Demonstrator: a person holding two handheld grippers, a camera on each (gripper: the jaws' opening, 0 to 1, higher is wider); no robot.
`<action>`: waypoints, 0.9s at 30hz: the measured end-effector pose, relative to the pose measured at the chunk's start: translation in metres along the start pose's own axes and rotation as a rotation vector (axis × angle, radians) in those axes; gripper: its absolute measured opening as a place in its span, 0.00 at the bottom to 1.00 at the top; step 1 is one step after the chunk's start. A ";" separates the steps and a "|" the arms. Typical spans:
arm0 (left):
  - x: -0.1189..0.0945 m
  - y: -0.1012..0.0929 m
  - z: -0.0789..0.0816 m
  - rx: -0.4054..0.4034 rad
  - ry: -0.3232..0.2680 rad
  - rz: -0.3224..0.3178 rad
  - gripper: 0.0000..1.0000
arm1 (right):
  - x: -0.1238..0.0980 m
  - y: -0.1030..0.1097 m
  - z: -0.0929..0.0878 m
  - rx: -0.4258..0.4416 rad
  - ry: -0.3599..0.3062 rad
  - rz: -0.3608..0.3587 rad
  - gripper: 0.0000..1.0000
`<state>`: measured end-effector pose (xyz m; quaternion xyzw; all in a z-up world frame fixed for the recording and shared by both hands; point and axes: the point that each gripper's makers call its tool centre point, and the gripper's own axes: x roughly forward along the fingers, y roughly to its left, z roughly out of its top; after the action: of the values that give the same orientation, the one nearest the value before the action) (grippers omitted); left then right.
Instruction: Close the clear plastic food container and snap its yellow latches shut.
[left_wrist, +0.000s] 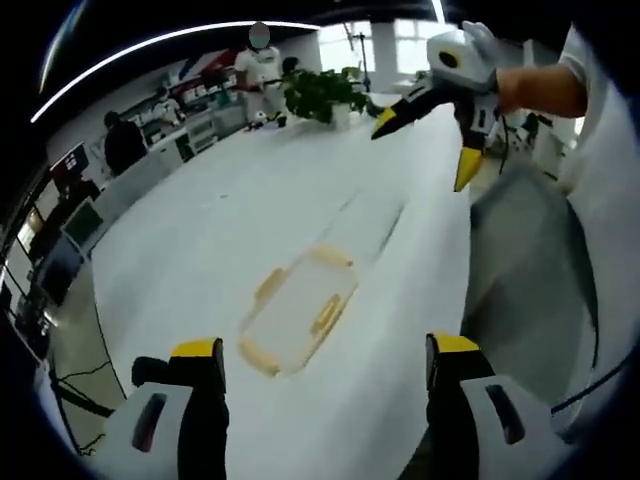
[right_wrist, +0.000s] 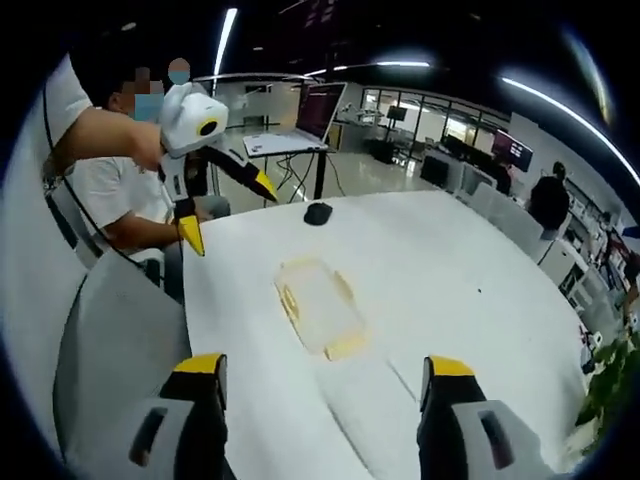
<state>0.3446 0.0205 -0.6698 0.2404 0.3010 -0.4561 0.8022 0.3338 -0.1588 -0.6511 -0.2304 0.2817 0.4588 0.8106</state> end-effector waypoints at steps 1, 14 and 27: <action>0.002 0.003 -0.002 0.008 0.010 -0.003 0.81 | 0.003 -0.001 0.001 -0.004 0.000 0.004 0.78; 0.023 0.032 -0.020 0.157 0.074 -0.083 0.76 | 0.039 -0.016 0.001 -0.167 0.078 0.044 0.71; 0.044 0.051 -0.036 0.209 0.107 -0.162 0.72 | 0.073 -0.013 -0.005 -0.199 0.125 0.141 0.65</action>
<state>0.3971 0.0423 -0.7202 0.3214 0.3126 -0.5347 0.7163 0.3748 -0.1228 -0.7022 -0.3174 0.3002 0.5250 0.7304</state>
